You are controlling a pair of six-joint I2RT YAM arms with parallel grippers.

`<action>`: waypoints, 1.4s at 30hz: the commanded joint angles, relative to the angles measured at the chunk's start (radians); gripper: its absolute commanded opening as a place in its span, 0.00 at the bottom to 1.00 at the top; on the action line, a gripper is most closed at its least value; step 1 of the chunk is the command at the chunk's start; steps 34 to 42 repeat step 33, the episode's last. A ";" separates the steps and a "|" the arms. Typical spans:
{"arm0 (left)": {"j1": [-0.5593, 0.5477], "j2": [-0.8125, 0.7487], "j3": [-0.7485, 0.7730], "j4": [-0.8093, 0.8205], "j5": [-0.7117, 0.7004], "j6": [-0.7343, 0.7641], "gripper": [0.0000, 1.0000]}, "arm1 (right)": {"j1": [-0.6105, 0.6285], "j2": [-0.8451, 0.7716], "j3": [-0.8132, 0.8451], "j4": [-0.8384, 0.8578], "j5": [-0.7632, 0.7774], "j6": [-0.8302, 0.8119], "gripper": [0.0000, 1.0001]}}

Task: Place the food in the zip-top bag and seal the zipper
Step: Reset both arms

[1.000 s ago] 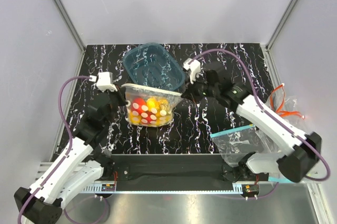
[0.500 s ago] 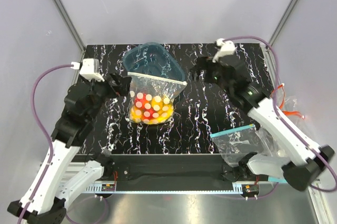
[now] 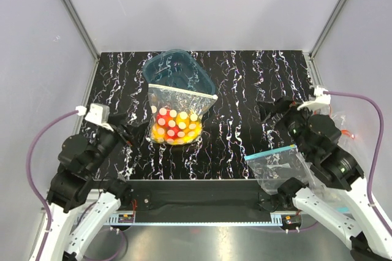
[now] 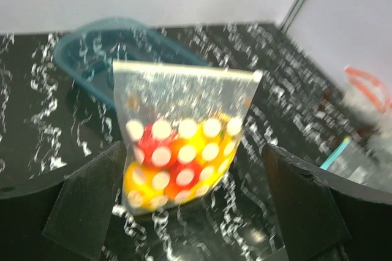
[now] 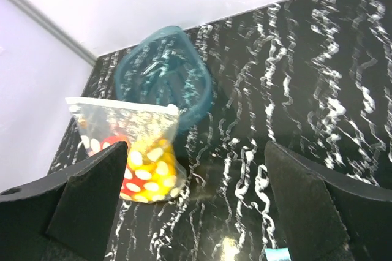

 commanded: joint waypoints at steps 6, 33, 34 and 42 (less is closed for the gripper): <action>0.000 -0.125 -0.166 -0.032 -0.012 0.081 0.99 | 0.000 -0.139 -0.091 -0.197 0.105 0.072 1.00; 0.001 -0.123 -0.187 -0.040 -0.042 0.073 0.99 | 0.000 -0.224 -0.154 -0.243 0.127 0.166 1.00; 0.001 -0.123 -0.187 -0.040 -0.042 0.073 0.99 | 0.000 -0.224 -0.154 -0.243 0.127 0.166 1.00; 0.001 -0.123 -0.187 -0.040 -0.042 0.073 0.99 | 0.000 -0.224 -0.154 -0.243 0.127 0.166 1.00</action>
